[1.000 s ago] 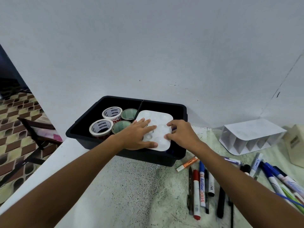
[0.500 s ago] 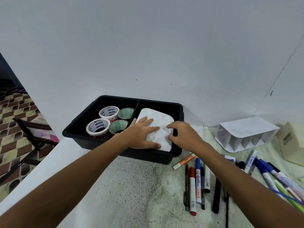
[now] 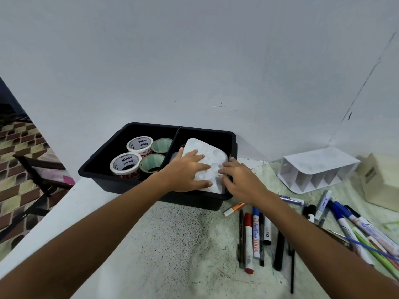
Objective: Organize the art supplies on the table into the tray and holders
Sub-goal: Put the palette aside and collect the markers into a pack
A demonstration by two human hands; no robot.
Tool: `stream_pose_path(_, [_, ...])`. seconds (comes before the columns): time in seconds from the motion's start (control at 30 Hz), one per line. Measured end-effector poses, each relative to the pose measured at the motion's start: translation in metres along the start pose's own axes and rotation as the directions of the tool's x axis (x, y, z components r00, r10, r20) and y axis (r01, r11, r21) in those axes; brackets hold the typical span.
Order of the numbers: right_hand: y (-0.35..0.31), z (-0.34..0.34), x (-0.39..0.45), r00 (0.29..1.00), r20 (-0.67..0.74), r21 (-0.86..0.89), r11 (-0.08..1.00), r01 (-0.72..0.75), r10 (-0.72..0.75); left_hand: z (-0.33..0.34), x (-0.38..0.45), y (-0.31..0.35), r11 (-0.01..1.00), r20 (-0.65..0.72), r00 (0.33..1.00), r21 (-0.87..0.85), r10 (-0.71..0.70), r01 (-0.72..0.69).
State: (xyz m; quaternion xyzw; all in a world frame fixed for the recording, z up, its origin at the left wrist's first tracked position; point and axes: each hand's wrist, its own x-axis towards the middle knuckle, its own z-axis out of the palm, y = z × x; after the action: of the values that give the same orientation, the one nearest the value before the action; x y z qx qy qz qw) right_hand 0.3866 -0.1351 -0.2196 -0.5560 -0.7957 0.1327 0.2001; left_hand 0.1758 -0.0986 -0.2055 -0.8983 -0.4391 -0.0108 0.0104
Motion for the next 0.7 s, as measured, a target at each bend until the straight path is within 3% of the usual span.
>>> stream_pose_path(0.1, [-0.004, 0.007, -0.012, 0.995, -0.072, 0.016, 0.997, 0.070, -0.069, 0.005, -0.011, 0.004, 0.998, -0.180, 0.982, -0.025, 0.049, -0.054])
stream_pose_path(0.2, [-0.001, 0.023, -0.027, 0.979, -0.153, -0.067, 0.990, 0.128, -0.137, 0.019, -0.024, 0.008, 0.991, -0.360, 0.923, 0.045, 0.136, -0.128])
stream_pose_path(0.47, [0.010, 0.038, -0.031, 0.965, -0.210, -0.072, 0.987, 0.146, -0.158, 0.030, -0.030, 0.012, 0.987, -0.422, 0.894, 0.105, 0.153, -0.120])
stream_pose_path(0.57, [0.013, 0.030, -0.032, 0.971, -0.181, 0.037, 0.986, 0.162, -0.153, 0.023, -0.026, 0.012, 0.985, -0.453, 0.875, 0.090, 0.171, -0.146])
stream_pose_path(0.7, [0.031, 0.003, -0.030, 0.974, -0.228, 0.183, 0.982, 0.049, -0.007, 0.011, 0.003, 0.024, 0.984, -0.447, 0.877, 0.046, 0.176, -0.174])
